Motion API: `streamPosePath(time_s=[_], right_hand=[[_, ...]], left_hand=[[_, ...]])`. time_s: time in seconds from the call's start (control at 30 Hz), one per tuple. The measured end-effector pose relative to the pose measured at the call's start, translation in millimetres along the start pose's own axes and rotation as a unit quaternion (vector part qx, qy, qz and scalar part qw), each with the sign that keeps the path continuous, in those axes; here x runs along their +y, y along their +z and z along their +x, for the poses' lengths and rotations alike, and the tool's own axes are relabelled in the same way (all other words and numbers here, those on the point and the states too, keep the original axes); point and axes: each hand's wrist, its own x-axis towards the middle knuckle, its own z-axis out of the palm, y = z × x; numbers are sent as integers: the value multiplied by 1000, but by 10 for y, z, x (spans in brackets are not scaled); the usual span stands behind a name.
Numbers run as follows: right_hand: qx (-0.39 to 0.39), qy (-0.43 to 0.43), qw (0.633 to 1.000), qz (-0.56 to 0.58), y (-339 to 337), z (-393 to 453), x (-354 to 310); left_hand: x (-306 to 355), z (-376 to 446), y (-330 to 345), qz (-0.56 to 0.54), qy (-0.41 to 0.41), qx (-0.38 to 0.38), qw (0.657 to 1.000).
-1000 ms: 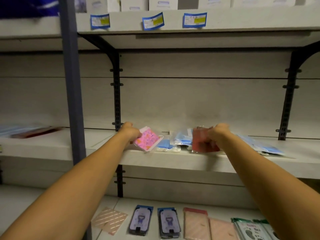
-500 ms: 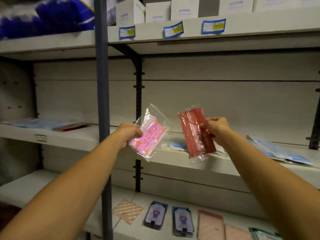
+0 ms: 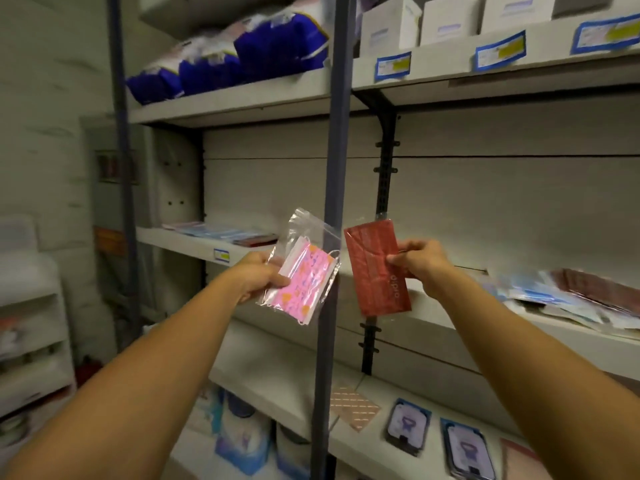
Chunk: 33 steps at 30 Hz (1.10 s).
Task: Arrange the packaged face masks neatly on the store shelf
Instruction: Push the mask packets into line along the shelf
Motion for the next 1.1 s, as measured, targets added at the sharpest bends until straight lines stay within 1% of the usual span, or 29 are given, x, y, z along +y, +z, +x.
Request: streamPosePath(time_s=[0.07,0.2,0.37,0.47,0.57,0.7,0.83,1.1], right_hand=[[-21,0,1000,1,302,-37,-41],[-49,-6,999,1,873,-71,-123],[-57,-4,998,3,1568,-87,-188],[-61,2,998,13,1985,-84,-205],[-69,4,997,22,2369,-96,-242],[-64,4,997,44,2832,-86,-253],[-60,8,998,36,3280,7,-238],[-83,3,996,42,4016,415,-310]], left_hand=[[-99,-27,-302,3,-3,26,1000],[-221,-108,-833,14,-16,38,999],[-375,-150,-1459,-27,-27,117,992],[-485,-172,-1834,-48,-33,143,988],[-599,-131,-2205,-39,-23,166,985],[-738,-47,-2617,-43,-17,177,983],[-880,73,-2982,-50,-22,189,980],[-1090,522,-3460,-60,-19,206,977]])
